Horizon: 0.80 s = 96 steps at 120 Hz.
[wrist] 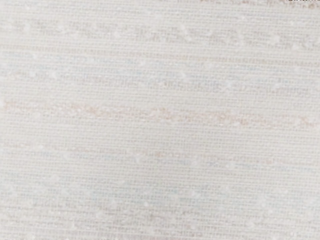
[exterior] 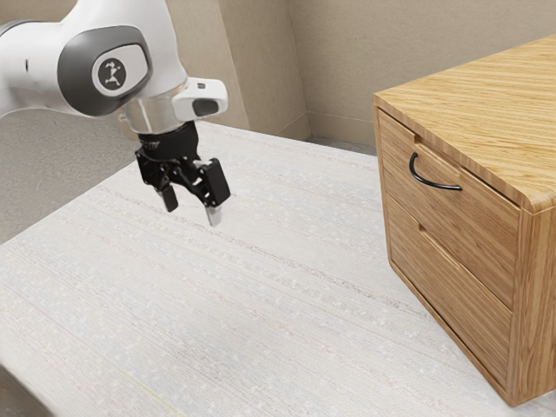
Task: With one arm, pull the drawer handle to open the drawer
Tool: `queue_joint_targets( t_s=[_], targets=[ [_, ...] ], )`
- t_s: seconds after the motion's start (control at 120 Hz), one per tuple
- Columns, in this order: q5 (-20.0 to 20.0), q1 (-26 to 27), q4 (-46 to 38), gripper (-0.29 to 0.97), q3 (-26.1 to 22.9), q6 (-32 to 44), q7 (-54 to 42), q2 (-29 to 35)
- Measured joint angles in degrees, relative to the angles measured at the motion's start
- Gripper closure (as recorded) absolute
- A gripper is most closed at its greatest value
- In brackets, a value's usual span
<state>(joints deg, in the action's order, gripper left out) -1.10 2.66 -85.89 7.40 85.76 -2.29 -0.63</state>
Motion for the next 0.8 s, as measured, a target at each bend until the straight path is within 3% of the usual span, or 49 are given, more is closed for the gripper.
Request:
queue_joint_targets(
  t_s=[0.2,0.333,0.4,0.642,0.8],
  targets=[
    [0.0,-3.1,0.0,0.0,0.1,-0.1,-0.3,0.0],
    [0.6,-5.6,4.6,0.0,-0.7,-1.2,1.7,4.3],
    [0.8,-6.5,5.3,0.0,-3.5,-1.7,7.0,5.6],
    [1.0,2.7,5.5,0.0,-6.2,-0.6,34.3,4.0],
    [2.5,1.8,5.5,0.0,-6.3,0.1,48.2,4.4]
  ],
)
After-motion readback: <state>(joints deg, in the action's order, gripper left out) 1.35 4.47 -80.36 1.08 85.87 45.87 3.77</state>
